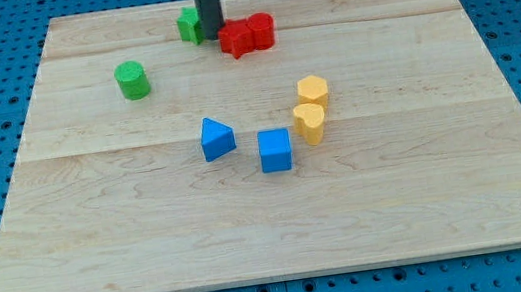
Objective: Move the green star to the top left of the board
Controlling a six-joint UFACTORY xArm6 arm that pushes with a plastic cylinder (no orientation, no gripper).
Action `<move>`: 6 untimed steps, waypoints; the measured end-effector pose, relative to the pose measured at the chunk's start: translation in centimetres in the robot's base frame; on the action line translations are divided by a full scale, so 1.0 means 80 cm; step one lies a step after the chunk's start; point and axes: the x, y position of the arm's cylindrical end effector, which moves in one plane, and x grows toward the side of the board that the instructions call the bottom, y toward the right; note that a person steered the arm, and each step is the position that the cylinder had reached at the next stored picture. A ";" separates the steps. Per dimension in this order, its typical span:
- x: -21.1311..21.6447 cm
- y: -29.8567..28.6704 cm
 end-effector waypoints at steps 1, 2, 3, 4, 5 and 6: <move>-0.015 0.037; -0.021 -0.045; -0.028 -0.159; -0.029 -0.193; 0.015 -0.164; 0.077 -0.058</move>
